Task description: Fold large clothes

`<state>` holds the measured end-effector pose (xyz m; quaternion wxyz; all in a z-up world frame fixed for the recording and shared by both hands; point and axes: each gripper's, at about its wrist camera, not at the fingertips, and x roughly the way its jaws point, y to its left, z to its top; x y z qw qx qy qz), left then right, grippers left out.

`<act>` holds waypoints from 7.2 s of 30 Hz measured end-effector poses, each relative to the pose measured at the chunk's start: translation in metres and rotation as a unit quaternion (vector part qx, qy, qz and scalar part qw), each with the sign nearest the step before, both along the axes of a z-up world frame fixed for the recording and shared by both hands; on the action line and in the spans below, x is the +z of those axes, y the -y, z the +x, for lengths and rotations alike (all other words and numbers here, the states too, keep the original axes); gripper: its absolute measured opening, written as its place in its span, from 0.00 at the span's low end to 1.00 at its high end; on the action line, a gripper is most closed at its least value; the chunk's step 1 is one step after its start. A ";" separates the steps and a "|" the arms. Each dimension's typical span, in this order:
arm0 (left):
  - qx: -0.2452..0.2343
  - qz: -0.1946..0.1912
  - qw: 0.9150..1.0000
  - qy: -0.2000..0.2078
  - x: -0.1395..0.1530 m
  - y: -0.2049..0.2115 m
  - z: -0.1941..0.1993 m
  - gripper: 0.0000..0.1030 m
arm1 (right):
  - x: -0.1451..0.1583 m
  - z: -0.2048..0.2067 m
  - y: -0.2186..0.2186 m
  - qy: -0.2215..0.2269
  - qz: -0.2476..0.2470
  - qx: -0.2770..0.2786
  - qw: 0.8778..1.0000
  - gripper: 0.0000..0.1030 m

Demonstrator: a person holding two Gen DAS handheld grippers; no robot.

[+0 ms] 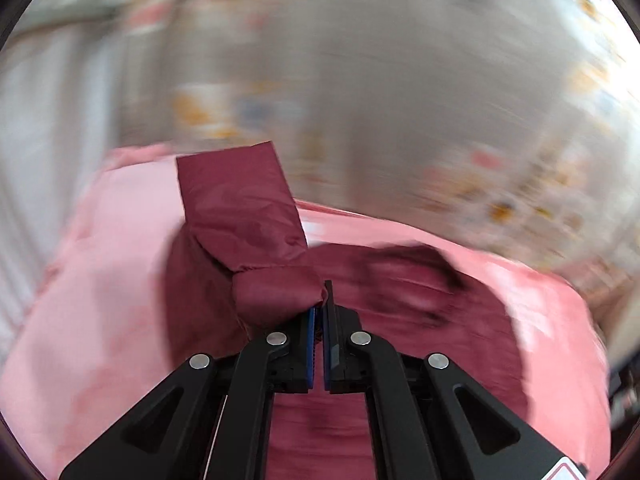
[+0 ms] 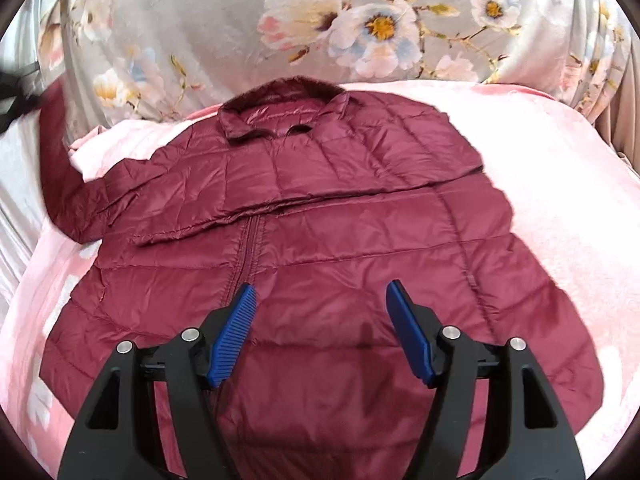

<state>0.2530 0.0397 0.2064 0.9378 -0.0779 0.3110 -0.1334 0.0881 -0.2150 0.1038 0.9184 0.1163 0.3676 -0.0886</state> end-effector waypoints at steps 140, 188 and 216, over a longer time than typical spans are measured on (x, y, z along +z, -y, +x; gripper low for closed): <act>-0.035 -0.007 0.982 -0.184 -0.153 0.110 0.213 0.05 | -0.013 0.294 0.096 0.044 0.168 0.093 0.980 0.06; 0.001 0.140 0.987 -0.082 -0.195 0.128 0.257 0.25 | -0.068 0.366 0.090 -0.008 -0.004 0.077 0.997 0.08; 0.040 0.175 0.979 -0.092 -0.179 0.110 0.222 0.54 | -0.048 0.312 0.100 -0.034 0.045 0.066 0.996 0.10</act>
